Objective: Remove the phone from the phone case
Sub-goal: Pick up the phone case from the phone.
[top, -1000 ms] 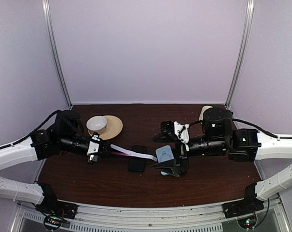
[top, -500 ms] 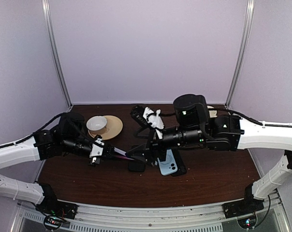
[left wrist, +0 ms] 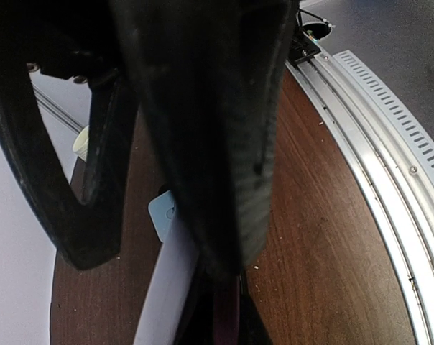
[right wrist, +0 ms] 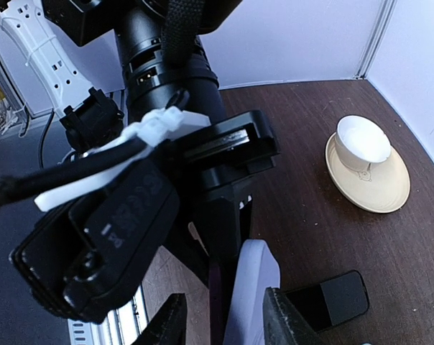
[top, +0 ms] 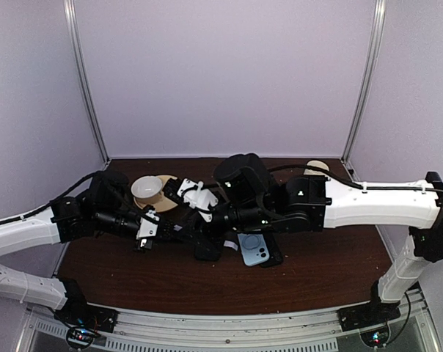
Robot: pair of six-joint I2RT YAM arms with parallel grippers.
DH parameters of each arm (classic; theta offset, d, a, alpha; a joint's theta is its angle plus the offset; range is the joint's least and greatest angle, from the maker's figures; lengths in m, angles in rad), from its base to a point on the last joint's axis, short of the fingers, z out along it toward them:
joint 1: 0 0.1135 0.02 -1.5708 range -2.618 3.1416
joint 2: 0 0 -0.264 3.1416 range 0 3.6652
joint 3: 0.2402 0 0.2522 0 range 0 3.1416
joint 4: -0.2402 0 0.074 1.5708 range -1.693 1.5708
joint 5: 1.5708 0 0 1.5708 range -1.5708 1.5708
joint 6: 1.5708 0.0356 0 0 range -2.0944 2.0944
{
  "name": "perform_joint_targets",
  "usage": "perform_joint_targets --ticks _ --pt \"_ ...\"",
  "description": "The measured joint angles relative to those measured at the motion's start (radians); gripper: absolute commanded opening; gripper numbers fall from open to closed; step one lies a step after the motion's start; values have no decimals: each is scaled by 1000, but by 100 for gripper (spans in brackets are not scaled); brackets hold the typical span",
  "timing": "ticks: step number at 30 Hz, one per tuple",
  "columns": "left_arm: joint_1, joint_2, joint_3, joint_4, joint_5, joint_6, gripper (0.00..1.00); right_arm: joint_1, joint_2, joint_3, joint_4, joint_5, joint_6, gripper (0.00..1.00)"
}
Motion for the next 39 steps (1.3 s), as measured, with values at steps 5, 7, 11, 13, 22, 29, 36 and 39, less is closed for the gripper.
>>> perform_joint_targets --ticks 5,7,11,13,22,29,36,39 --pt "-5 0 0 -3 0 0 0 0 19 18 -11 25 -16 38" --pt "-7 0 0 -3 0 0 0 0 31 28 -15 30 -21 38" --pt "-9 0 0 -5 0 0 0 0 53 41 -26 33 -27 37" --pt "-9 0 0 -8 0 0 0 0 62 45 -34 34 -30 36" --pt "-9 0 0 -16 -6 1 0 6 90 85 -82 71 -50 31" --pt "-9 0 0 -17 -18 2 0 11 97 92 -94 98 -53 25" --pt "-9 0 0 -18 -29 8 0 19 113 114 -112 136 -53 19" --pt "-14 -1 0 -18 -34 9 0 19 117 118 -117 151 -53 18"
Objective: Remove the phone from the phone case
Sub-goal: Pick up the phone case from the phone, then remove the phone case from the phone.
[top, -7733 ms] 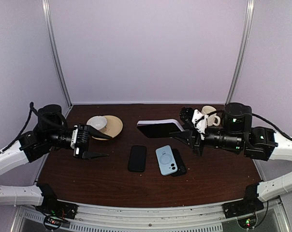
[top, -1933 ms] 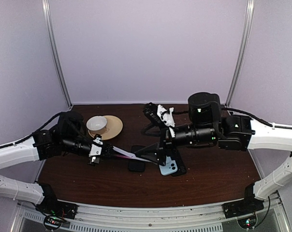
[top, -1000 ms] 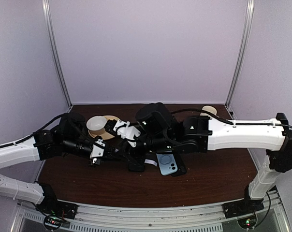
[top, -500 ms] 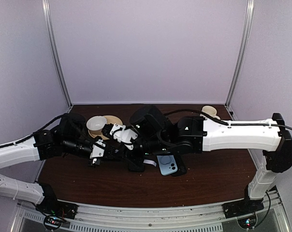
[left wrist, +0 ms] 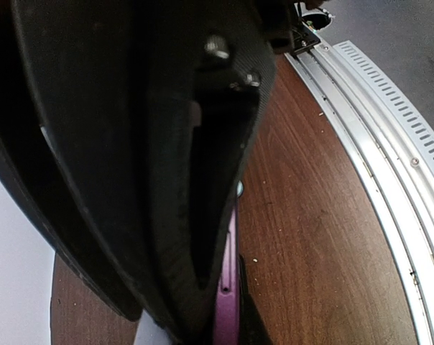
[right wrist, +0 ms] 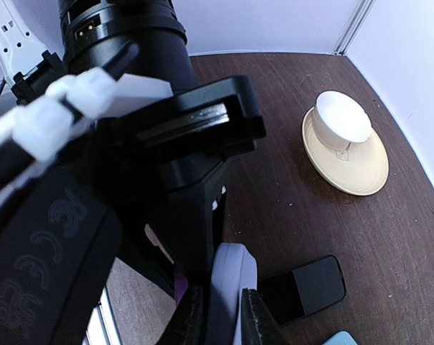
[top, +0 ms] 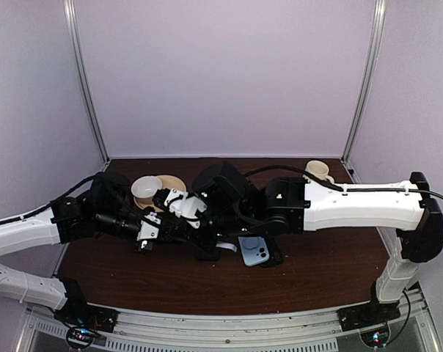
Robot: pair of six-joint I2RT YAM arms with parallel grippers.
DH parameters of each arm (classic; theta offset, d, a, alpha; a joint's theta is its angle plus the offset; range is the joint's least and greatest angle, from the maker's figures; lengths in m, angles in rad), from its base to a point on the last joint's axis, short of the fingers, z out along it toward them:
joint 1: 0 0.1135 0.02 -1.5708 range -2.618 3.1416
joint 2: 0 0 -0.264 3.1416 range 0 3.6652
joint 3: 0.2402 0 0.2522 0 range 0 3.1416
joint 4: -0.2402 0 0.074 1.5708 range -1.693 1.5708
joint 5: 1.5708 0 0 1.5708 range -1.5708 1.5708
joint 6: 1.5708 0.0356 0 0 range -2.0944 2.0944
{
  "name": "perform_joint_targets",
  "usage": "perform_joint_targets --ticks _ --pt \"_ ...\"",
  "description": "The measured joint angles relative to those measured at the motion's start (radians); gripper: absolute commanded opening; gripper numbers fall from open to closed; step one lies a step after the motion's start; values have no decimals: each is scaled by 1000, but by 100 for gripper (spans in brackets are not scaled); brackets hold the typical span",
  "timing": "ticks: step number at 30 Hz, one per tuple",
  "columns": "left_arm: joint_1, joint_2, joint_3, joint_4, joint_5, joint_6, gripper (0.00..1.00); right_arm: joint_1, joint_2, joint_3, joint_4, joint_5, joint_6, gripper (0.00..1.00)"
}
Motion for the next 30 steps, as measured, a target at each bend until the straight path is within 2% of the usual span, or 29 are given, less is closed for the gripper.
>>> perform_joint_targets --ticks 10,30 --pt "-2 0 0 0 -18 3 0 3 10 14 -14 14 -7 13" --pt "-26 -22 -6 30 -155 10 0 8 14 22 -11 45 -31 9"
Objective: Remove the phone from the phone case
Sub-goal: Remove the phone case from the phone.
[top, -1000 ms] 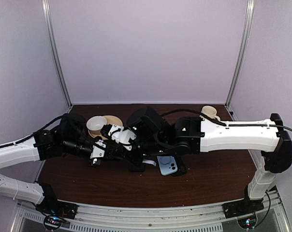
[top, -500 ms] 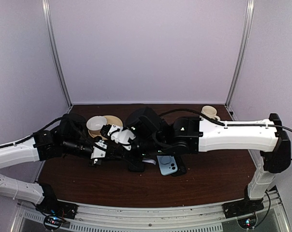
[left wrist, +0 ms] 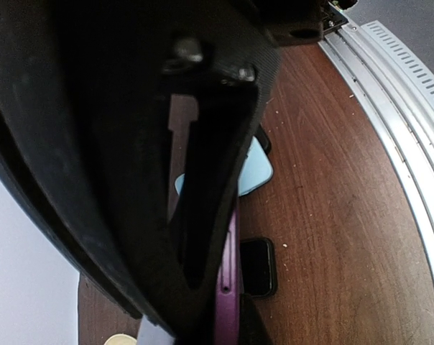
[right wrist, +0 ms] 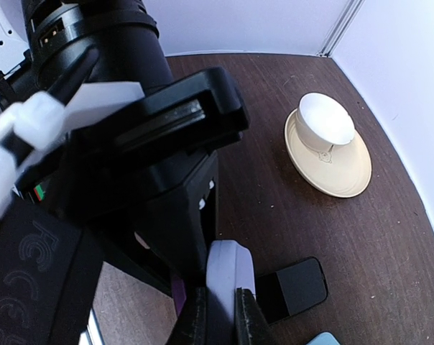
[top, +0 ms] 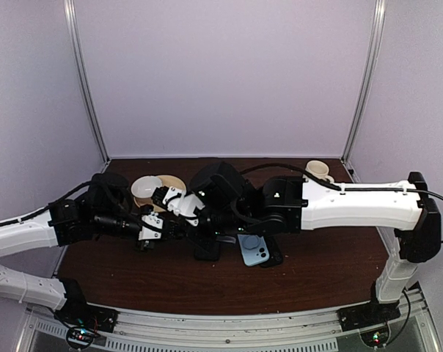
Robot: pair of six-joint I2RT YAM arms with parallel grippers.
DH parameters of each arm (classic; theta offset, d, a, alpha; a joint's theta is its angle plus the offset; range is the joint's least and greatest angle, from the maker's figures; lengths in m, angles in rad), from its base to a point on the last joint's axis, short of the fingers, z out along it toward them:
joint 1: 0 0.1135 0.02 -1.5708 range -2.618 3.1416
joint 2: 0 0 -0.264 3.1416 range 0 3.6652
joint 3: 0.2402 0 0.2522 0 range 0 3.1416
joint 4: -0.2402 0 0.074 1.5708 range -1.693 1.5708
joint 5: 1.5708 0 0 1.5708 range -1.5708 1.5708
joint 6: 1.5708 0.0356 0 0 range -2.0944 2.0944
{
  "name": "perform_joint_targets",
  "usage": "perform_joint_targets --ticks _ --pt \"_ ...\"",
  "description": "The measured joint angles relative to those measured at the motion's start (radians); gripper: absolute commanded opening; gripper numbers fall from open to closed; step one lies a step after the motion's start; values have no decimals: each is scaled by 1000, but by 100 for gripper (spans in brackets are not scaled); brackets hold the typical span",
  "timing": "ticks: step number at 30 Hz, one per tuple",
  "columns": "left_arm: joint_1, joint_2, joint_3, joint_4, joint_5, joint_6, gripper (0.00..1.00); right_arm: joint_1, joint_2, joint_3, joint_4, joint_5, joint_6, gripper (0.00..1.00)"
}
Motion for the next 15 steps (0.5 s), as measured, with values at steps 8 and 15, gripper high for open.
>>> perform_joint_targets --ticks 8,15 --pt "-3 -10 -11 32 -50 20 0 3 8 15 -1 49 -29 8" --pt "-10 -21 -14 35 -92 39 0 3 10 16 5 51 -37 6"
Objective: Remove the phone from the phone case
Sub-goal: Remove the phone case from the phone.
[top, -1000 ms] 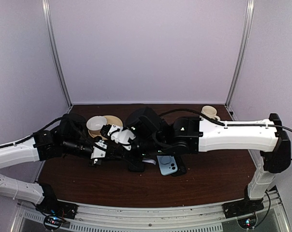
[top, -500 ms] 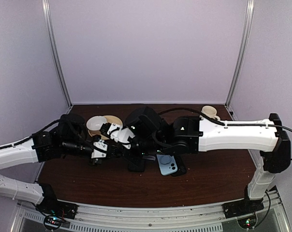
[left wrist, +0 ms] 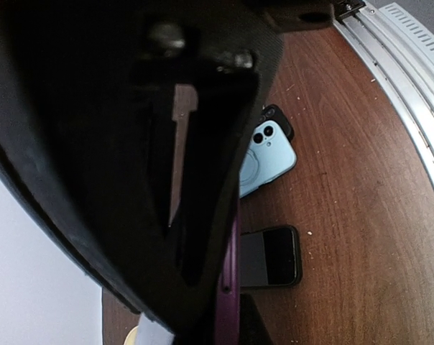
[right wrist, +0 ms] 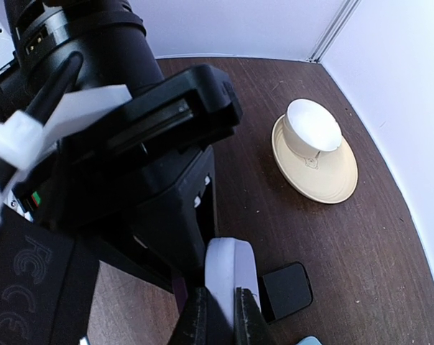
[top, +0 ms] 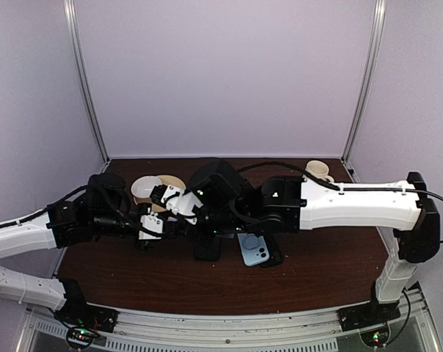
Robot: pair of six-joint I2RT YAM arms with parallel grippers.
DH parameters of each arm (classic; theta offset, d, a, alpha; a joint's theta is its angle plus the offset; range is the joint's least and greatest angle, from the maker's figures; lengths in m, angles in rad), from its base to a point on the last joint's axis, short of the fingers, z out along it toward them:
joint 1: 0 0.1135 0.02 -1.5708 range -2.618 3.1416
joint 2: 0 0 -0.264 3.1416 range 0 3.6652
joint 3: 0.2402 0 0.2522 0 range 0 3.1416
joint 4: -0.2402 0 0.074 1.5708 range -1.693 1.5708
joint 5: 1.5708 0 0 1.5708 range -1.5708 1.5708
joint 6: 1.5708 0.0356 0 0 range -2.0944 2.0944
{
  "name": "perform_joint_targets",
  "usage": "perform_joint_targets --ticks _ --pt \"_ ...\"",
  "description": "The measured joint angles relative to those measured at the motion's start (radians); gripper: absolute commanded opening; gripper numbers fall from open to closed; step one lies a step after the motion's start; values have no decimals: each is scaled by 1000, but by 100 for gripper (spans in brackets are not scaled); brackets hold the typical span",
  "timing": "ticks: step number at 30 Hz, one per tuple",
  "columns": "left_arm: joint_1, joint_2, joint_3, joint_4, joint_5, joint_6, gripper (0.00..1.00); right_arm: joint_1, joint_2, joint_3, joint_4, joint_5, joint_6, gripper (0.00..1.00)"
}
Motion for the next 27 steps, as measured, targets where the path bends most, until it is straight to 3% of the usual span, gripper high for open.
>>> perform_joint_targets --ticks 27 --pt "-5 -32 -14 51 -49 38 0 13 -50 -59 56 104 -1 3"
